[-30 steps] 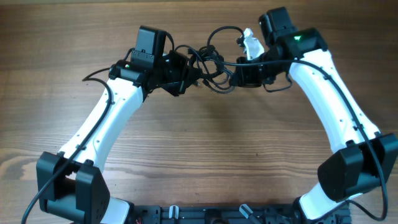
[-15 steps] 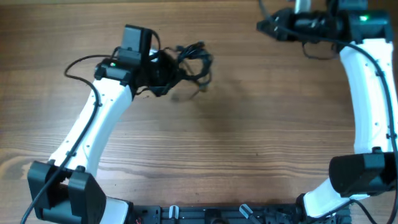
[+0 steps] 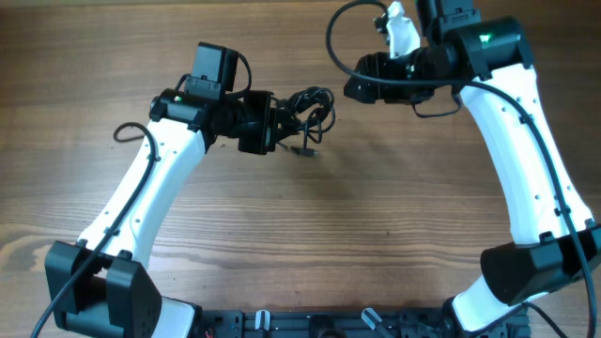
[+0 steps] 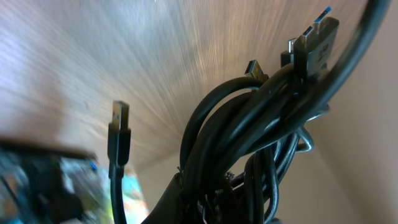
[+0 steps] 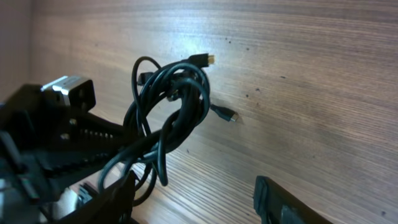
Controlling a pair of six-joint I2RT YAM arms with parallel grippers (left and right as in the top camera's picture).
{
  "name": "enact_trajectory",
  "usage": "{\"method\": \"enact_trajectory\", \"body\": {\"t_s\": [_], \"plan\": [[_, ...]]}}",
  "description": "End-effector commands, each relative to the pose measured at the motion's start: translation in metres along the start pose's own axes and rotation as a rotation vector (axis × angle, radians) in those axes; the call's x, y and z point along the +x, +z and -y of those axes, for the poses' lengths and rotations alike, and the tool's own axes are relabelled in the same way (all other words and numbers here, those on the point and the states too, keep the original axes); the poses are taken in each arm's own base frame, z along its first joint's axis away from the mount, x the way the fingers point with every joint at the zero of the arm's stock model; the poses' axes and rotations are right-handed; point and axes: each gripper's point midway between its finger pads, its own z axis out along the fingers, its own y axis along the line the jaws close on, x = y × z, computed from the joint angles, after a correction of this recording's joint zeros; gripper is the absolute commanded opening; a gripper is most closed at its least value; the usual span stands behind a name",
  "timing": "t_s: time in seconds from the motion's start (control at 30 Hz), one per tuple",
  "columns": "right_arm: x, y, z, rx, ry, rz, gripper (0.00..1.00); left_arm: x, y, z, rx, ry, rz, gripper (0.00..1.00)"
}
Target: Untangle cables
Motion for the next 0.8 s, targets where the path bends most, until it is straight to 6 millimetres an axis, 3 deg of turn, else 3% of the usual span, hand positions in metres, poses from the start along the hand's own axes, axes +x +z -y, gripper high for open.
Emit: {"method": "enact_trajectory", "body": {"t_s": [0.0,0.2,0.4,0.67,0.77], "plan": [[0.003,0.006,0.000,0.019,-0.062,-0.018,0.64,0.024,-0.004,0.011,0.021,-0.142,-0.138,0.04],[-0.005,0.022,-0.004,0.009,-0.038,-0.011,0.57,0.050,-0.010,0.022,0.026,-0.191,-0.286,0.04],[-0.021,0.034,-0.002,0.001,0.044,0.028,0.42,0.046,-0.014,0.025,0.037,-0.200,-0.284,0.04],[-0.013,0.055,-0.016,0.002,0.093,-0.019,0.33,0.039,-0.018,0.029,0.056,-0.211,-0.273,0.04],[-0.009,0.061,-0.008,0.098,0.166,-0.013,0.26,0.038,-0.018,0.029,0.058,-0.212,-0.270,0.04]]}}
